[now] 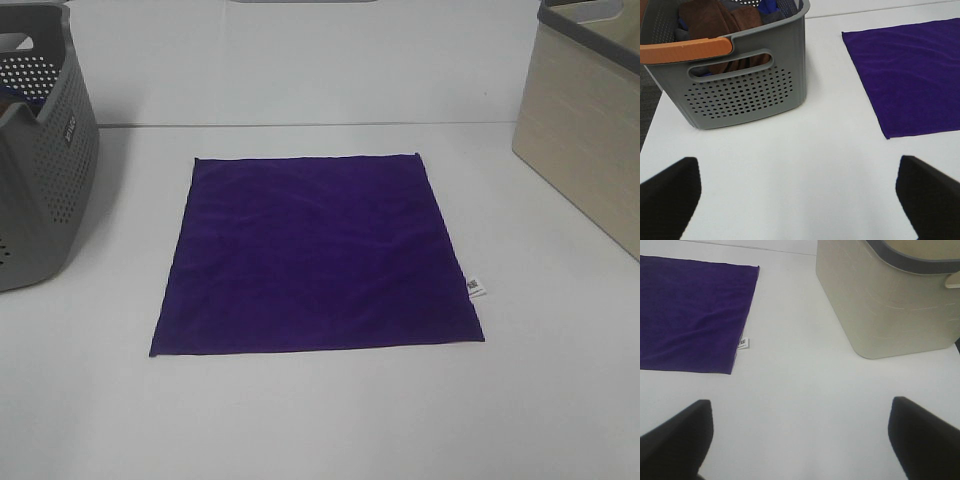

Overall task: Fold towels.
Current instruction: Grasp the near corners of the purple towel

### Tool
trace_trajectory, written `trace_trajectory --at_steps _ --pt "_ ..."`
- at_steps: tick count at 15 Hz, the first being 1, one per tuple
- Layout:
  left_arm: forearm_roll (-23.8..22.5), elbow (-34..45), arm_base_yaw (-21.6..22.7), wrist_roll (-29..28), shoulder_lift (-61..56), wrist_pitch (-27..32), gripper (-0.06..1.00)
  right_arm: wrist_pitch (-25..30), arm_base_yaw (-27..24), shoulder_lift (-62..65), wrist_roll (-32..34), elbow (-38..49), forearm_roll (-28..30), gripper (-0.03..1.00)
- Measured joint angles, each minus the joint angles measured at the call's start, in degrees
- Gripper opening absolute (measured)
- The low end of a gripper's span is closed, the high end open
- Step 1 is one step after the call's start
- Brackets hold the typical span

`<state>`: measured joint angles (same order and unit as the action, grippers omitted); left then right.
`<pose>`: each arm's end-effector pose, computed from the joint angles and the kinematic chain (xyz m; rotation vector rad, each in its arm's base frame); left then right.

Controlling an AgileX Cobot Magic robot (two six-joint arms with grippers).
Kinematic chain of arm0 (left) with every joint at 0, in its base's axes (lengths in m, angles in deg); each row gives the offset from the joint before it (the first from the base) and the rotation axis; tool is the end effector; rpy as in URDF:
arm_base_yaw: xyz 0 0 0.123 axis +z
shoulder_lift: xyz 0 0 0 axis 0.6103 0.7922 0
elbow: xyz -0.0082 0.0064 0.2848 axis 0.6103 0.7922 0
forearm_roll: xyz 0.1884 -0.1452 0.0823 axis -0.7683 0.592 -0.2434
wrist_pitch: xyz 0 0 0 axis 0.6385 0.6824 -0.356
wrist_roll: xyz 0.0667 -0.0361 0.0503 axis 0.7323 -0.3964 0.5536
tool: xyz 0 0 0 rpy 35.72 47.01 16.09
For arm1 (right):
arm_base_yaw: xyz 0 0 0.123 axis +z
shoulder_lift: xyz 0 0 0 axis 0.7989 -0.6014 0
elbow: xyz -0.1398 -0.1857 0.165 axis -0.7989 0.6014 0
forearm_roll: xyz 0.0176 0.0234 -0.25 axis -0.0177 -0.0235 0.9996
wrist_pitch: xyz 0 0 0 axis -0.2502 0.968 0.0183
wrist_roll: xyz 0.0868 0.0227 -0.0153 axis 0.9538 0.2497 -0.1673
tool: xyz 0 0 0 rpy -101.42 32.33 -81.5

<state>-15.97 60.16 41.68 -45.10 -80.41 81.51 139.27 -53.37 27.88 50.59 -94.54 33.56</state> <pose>-0.0057 -0.0080 0.2801 0.0874 2.0180 0.0264 -0.0057 0.0069 0.2790 -0.1323 2.0193 0.0159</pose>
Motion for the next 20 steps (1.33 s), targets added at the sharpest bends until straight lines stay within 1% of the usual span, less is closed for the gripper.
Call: trace_trajectory --at_steps 20 --pt "-0.3 0.0 0.0 0.1 0.0 0.0 0.99 0.0 0.0 0.0 0.0 0.0 0.0 0.92"
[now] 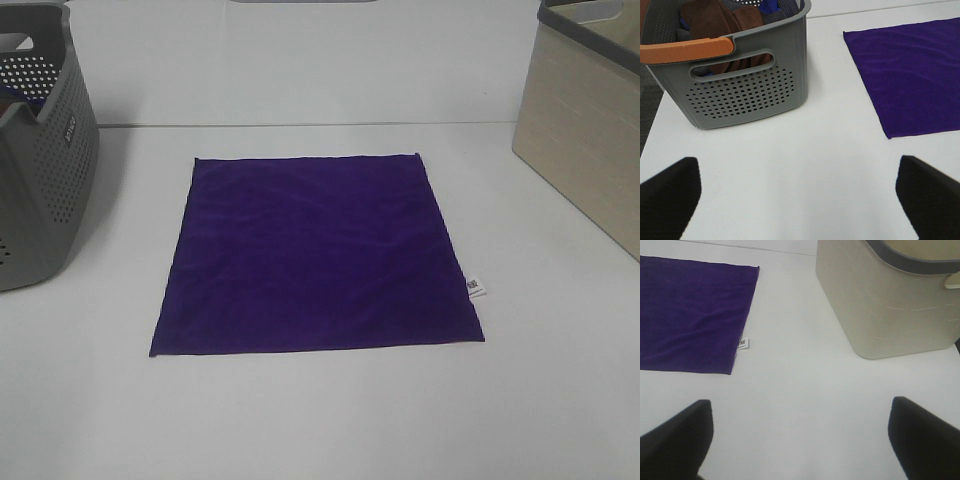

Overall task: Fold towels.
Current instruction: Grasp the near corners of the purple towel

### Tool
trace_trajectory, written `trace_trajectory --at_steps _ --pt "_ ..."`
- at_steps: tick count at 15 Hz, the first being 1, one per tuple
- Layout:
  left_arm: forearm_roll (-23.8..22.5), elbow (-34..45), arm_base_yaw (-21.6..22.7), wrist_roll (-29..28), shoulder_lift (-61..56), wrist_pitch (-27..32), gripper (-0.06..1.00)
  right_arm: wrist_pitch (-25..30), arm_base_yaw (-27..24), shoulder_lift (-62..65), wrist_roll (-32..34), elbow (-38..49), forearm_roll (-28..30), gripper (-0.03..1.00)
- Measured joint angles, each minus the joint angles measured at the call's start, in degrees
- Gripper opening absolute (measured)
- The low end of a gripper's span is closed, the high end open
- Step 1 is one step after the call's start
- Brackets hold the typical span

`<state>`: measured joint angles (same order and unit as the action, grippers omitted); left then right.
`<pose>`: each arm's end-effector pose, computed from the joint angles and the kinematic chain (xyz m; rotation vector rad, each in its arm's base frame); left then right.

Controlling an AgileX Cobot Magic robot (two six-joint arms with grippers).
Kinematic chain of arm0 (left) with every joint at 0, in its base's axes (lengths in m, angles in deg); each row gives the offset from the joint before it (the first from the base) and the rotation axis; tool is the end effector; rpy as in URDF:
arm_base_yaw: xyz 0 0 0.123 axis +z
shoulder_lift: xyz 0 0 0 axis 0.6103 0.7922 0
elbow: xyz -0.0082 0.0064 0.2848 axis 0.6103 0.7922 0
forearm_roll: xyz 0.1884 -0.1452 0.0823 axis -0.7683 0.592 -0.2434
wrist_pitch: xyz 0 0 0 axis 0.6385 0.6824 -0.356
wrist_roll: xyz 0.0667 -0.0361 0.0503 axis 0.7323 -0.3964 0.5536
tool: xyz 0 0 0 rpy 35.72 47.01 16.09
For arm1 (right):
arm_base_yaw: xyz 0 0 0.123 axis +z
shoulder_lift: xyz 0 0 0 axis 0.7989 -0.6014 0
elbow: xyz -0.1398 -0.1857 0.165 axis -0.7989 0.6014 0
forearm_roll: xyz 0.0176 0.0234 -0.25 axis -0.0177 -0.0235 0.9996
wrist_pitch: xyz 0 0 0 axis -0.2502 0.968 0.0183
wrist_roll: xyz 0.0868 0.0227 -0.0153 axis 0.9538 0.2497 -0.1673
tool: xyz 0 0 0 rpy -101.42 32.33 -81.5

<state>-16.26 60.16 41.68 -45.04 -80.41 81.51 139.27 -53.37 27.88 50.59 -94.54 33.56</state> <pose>-0.0057 -0.0076 0.2801 0.0882 2.0184 0.0331 -0.0057 0.0069 0.2790 -0.1323 2.0193 0.0159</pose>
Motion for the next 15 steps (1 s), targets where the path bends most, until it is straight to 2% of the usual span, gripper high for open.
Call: trace_trajectory --at_steps 15 --pt "0.1 0.0 0.0 0.2 0.0 0.0 0.99 0.0 0.0 0.0 0.0 0.0 0.6 0.92"
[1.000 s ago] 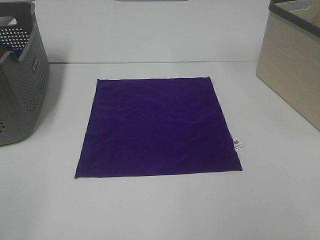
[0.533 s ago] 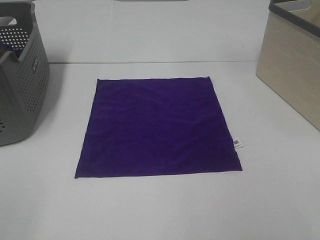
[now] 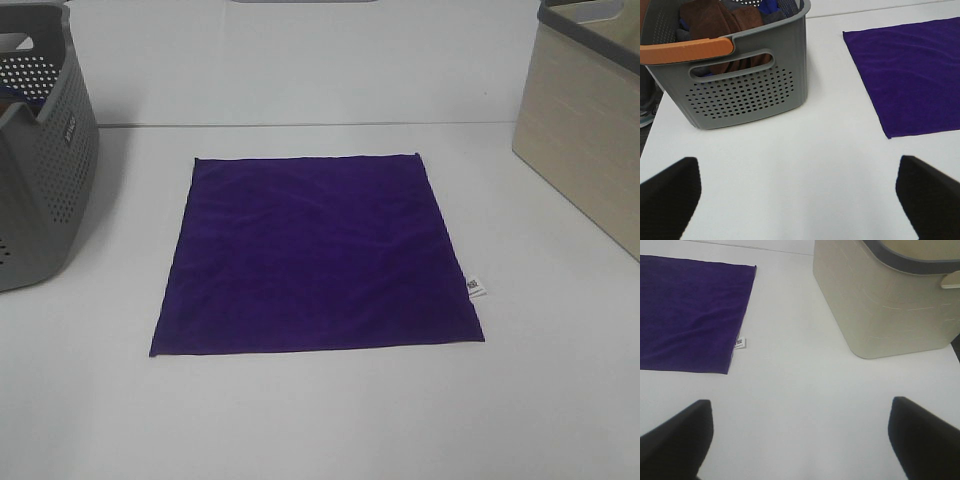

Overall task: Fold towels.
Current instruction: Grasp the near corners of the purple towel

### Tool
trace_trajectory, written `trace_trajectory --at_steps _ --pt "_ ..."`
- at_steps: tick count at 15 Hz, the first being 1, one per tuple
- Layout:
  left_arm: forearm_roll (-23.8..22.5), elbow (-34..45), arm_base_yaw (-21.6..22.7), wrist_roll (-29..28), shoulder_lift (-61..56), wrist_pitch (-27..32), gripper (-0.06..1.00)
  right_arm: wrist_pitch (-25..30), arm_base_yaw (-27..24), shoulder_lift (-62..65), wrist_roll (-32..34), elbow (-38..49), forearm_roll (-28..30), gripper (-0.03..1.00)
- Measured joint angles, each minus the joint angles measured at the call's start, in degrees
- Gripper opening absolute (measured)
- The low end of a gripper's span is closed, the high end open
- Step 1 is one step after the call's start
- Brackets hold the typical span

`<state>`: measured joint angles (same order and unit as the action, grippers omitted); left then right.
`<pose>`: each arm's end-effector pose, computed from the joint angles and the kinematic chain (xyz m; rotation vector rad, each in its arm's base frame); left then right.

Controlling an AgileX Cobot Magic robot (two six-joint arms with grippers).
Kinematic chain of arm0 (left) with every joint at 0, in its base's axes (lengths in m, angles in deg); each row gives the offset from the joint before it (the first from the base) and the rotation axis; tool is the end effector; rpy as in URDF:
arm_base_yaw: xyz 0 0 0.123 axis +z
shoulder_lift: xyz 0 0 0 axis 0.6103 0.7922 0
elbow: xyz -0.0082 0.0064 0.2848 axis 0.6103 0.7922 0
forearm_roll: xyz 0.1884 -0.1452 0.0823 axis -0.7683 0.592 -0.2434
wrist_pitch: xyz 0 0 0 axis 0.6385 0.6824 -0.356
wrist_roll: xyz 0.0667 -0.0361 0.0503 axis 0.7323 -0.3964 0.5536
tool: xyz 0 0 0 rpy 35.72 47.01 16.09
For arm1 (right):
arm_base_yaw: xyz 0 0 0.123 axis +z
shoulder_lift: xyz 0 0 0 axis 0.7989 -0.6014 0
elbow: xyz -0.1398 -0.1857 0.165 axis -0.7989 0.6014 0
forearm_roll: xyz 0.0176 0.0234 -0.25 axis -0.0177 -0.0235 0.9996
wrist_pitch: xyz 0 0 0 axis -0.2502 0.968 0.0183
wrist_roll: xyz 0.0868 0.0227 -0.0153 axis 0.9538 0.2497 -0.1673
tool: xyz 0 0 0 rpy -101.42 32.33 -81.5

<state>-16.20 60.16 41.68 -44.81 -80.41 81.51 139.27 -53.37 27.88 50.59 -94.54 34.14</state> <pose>-0.0057 -0.0077 0.2801 0.0923 2.0182 0.0344 -0.0057 0.0061 0.2790 -0.1319 2.0200 0.0038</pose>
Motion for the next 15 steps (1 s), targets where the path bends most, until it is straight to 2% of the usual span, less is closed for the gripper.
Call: trace_trajectory --at_steps 15 --pt "0.0 0.0 0.0 -0.1 0.0 0.0 0.99 0.0 0.0 0.0 0.0 0.0 0.0 0.92"
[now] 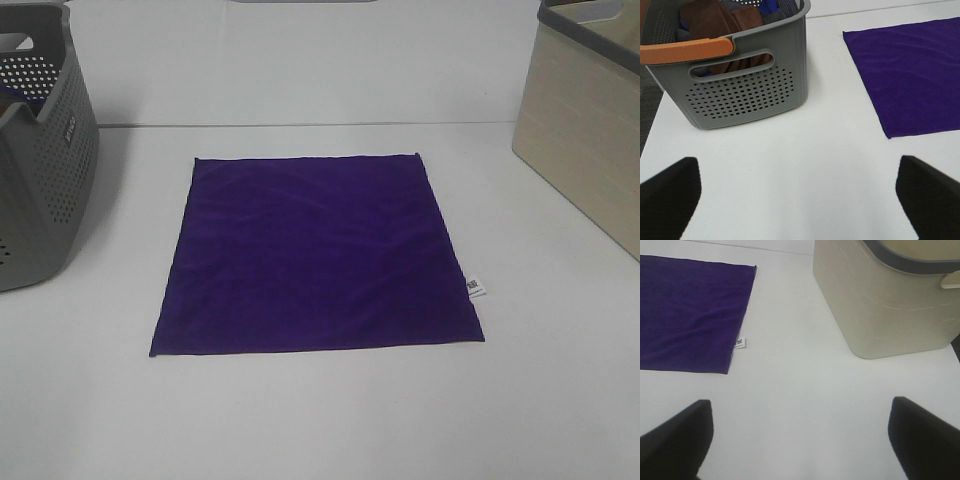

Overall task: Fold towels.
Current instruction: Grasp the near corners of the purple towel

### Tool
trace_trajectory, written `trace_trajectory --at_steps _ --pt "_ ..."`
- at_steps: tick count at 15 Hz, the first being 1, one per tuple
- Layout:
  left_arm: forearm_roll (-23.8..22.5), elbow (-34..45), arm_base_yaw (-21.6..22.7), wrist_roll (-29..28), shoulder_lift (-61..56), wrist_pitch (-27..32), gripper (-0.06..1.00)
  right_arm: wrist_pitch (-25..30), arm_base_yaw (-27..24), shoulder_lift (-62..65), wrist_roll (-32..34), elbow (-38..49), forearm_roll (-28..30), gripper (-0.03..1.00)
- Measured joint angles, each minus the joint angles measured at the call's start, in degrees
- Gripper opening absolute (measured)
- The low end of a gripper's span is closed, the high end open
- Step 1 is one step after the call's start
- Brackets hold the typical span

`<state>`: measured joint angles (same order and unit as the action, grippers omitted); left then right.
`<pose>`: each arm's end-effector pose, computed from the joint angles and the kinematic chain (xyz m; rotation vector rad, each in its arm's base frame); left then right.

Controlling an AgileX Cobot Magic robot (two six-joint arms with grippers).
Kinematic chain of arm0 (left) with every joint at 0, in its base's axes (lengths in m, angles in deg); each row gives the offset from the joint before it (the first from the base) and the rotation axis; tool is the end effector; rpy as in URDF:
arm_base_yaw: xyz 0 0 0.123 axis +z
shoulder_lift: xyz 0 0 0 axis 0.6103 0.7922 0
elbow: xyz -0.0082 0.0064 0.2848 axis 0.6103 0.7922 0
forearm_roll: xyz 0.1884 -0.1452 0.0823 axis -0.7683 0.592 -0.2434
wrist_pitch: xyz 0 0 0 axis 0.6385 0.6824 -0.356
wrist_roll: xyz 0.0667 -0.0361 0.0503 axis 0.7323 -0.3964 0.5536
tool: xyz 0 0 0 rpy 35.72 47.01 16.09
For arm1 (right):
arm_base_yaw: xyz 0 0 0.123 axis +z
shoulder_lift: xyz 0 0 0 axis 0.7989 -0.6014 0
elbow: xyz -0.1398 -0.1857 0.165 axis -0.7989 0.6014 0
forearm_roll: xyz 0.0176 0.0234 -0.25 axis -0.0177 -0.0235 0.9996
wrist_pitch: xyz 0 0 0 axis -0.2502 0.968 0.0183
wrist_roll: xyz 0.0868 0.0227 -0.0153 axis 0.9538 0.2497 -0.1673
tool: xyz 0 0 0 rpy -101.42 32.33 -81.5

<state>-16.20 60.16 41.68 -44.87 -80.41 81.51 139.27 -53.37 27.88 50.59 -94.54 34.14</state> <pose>-0.0057 -0.0077 0.2801 0.0913 2.0182 0.0337 -0.0057 0.0061 0.2790 -0.1319 2.0200 0.0038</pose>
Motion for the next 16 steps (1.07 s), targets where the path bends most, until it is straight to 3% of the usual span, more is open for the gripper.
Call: trace_trajectory --at_steps 4,7,8,9,10,12,13,16 --pt "0.3 -0.1 0.0 0.0 0.4 0.1 0.99 0.0 0.0 -0.5 0.0 0.0 0.0 0.92" --pt "1.1 -6.6 0.0 0.0 15.1 5.1 0.99 3.7 0.0 -11.8 1.1 -3.2 -1.2 0.92" --pt "1.2 -8.8 0.0 0.0 19.0 6.0 0.99 5.4 0.0 -20.6 2.7 -6.2 -1.7 0.92" --pt "4.3 -16.4 0.0 0.2 33.6 7.7 0.99 5.0 0.0 -38.4 3.4 -12.7 -4.2 0.92" --pt "7.4 -18.1 0.0 1.6 39.6 7.2 0.99 2.6 0.0 -46.0 0.1 -15.1 -6.5 0.92" --pt "16.5 -17.8 0.0 6.2 50.8 1.9 0.99 -4.3 0.0 -60.5 -10.0 -18.0 -17.2 0.92" --pt "20.9 -16.6 -0.1 9.3 56.4 -2.4 0.99 -5.8 0.0 -66.2 -16.6 -18.3 -23.7 0.91" --pt "28.5 -15.0 -0.1 18.3 74.1 -11.2 0.99 -6.1 0.0 -81.6 -34.1 -18.3 -41.0 0.9"
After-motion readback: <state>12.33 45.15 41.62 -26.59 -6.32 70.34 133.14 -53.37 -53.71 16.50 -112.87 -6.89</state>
